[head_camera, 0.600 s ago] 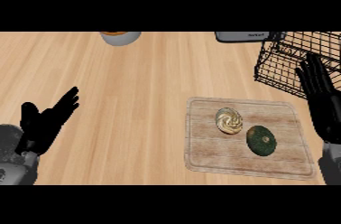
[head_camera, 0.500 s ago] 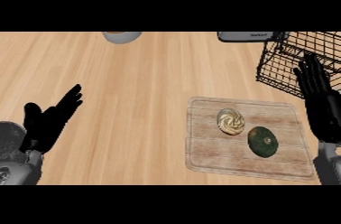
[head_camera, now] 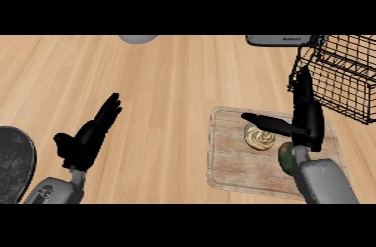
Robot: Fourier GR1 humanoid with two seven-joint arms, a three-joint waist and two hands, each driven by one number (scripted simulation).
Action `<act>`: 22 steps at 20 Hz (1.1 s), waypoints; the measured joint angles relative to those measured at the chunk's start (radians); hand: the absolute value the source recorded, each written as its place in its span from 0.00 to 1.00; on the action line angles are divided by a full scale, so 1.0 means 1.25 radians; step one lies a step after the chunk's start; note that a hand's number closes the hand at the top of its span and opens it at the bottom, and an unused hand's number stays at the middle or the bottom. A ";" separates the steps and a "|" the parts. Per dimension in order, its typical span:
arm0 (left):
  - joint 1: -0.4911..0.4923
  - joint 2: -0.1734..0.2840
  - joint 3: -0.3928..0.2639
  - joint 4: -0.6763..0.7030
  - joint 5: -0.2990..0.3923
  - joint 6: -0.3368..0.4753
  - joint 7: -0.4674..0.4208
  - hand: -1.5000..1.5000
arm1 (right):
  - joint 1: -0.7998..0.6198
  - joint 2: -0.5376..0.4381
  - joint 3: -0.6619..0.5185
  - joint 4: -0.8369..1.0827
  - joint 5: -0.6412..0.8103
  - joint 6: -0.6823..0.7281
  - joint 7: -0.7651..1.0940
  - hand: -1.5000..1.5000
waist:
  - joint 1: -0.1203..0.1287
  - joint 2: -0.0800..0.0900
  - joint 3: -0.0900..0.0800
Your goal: Pick the squash from the cutting board and place it in the tiered basket
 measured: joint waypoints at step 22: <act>0.012 -0.037 0.010 0.042 -0.025 -0.010 -0.044 0.50 | -0.047 -0.410 0.272 -0.309 0.353 0.471 0.772 0.00 | -0.024 -0.016 -0.009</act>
